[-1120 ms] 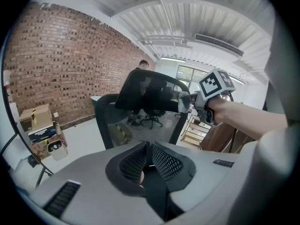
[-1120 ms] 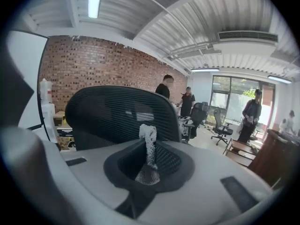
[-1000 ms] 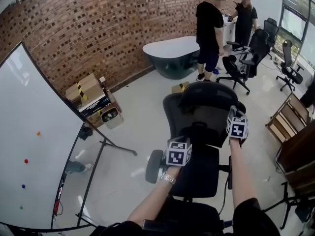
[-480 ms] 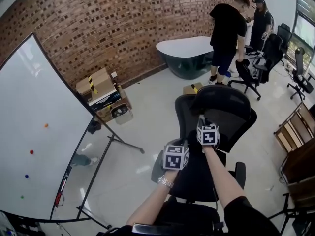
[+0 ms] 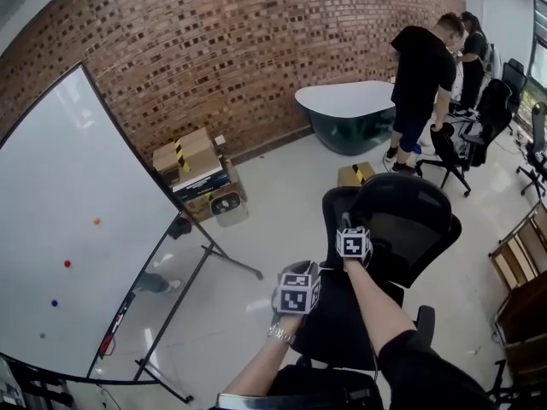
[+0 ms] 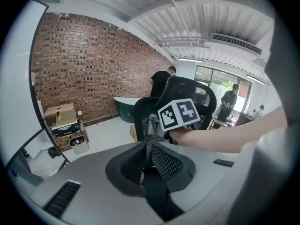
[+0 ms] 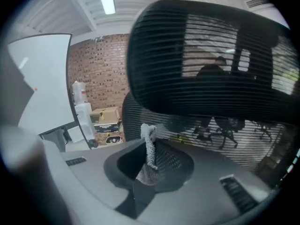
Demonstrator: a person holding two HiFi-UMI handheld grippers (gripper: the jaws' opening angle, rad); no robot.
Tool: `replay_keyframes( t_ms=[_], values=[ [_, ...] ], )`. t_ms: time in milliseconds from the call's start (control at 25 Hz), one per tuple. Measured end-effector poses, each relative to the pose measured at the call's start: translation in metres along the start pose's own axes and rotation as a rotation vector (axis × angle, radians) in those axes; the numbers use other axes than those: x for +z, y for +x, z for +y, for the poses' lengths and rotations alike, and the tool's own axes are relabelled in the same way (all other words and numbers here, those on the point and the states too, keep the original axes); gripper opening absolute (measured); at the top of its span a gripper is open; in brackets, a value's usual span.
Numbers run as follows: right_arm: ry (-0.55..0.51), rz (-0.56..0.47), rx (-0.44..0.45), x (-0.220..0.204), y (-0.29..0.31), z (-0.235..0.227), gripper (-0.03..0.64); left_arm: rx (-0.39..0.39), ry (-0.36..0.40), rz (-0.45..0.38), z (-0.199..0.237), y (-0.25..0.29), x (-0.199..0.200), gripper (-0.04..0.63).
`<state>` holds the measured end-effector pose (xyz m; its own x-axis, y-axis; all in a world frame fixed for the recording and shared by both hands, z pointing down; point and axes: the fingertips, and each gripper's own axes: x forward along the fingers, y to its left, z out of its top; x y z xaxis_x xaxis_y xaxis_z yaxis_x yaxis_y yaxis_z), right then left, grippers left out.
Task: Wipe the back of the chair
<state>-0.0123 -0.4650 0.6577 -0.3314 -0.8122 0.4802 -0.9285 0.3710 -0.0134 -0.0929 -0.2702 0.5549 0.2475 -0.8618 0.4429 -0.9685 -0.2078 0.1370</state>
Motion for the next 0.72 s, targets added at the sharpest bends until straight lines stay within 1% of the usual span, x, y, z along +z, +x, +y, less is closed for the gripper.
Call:
replay_keyframes(
  t_ms=[120, 240, 400, 480, 600, 680, 720],
  values=[
    [0.028, 0.003, -0.069, -0.009, -0.010, -0.043, 0.046, -0.010, -0.001, 0.009, -0.002, 0.006, -0.002, 0.040],
    [0.019, 0.001, -0.151, -0.014, -0.034, -0.099, 0.046, -0.043, 0.009, 0.006, -0.016, 0.013, 0.003, 0.040],
    [0.002, 0.011, -0.301, -0.035, -0.080, -0.184, 0.046, -0.104, 0.019, 0.013, -0.043, 0.027, 0.001, 0.040],
    [0.025, 0.023, -0.399, -0.047, -0.104, -0.228, 0.046, -0.121, 0.024, 0.016, -0.050, 0.030, 0.002, 0.040],
    [0.068, 0.079, -0.528, -0.080, -0.146, -0.294, 0.046, -0.141, 0.027, 0.017, -0.060, 0.031, 0.002, 0.040],
    [0.103, 0.111, -0.593, -0.102, -0.172, -0.327, 0.046, -0.149, 0.026, 0.017, -0.066, 0.030, 0.000, 0.040],
    [0.127, 0.115, -0.604, -0.109, -0.180, -0.334, 0.046, -0.150, 0.025, 0.016, -0.067, 0.030, 0.000, 0.040]
  ],
)
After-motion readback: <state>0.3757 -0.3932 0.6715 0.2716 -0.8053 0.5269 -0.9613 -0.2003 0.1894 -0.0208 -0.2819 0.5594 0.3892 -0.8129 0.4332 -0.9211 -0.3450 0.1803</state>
